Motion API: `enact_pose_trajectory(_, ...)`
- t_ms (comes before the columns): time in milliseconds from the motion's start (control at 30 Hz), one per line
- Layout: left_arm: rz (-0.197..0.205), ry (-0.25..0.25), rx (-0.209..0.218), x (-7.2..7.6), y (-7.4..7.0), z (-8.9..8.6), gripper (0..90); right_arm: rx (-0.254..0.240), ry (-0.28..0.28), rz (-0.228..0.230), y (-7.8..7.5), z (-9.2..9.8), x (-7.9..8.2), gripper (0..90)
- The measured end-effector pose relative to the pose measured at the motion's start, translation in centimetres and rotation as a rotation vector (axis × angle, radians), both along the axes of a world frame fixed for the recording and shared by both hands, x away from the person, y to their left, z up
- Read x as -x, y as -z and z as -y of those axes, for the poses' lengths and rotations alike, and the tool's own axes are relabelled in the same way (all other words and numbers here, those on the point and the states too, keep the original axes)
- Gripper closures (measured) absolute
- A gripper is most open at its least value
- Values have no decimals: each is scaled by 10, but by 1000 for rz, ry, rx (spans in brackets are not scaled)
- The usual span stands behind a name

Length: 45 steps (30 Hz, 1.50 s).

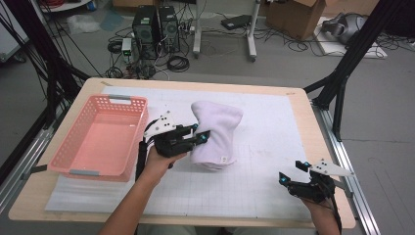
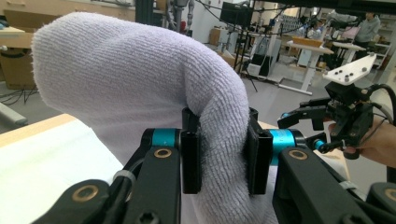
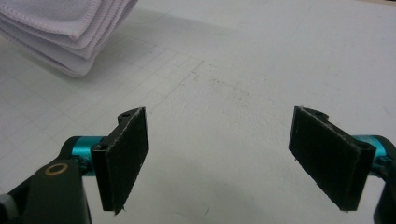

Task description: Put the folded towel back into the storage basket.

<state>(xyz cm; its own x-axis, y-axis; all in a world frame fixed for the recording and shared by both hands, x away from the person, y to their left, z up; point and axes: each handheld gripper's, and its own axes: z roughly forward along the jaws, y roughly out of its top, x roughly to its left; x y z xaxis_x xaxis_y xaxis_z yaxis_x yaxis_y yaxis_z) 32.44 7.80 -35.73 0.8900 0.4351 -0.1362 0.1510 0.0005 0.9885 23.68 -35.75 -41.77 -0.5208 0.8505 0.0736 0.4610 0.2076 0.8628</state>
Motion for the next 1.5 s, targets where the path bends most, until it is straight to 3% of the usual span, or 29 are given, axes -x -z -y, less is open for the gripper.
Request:
enact_pose_trajectory(533, 19, -33, 46, 4, -17, -38, 727, 0, 1, 6, -1, 0, -1, 188)
enact_pose_trajectory(1500, 40, -121, 74, 14, -50, -121, 727, 1, 6, 9, -2, -3, -3, 188)
